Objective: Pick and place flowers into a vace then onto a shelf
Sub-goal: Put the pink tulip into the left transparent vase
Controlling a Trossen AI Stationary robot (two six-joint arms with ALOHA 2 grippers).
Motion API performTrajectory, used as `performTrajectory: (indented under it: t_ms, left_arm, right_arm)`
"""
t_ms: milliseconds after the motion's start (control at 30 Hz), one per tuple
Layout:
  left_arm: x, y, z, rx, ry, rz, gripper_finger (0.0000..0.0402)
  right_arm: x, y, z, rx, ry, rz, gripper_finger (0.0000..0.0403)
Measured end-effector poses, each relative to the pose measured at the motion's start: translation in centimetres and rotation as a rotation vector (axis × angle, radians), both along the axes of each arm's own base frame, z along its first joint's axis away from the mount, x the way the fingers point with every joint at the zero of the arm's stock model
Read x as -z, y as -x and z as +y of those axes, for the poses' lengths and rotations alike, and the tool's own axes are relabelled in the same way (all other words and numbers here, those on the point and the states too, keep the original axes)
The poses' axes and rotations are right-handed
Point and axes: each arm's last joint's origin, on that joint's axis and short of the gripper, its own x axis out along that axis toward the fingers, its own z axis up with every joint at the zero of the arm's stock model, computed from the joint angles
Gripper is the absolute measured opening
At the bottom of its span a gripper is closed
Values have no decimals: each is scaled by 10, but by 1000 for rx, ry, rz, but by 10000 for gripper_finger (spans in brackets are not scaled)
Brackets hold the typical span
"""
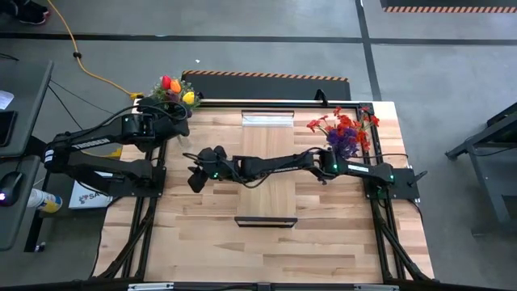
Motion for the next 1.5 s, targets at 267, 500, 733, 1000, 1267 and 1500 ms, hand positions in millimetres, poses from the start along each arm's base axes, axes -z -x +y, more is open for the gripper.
performTrajectory:
  t_ms: [267,500,733,1000,1267,1500]
  left_arm:
    - [0,0,0,3,4,1,262]
    - [0,-1,0,5,4,-9,262]
    - [-1,-3,0,24,0,11,262]
    - [-1,-5,0,47,27,-17,262]
    - [-1,-5,0,46,26,-20,262]
    - [-1,-5,0,46,26,-19,262]
  right_arm:
    - [5,-8,-4,0,48,-114,129]
    - [-2,-8,-25,19,140,-156,129]
    - [-3,-8,-43,1,156,-160,129]
    - [-15,-9,-50,-34,248,-257,129]
    - [-15,-9,-53,-51,282,-250,129]
    - [-15,-9,-52,-50,276,-250,129]
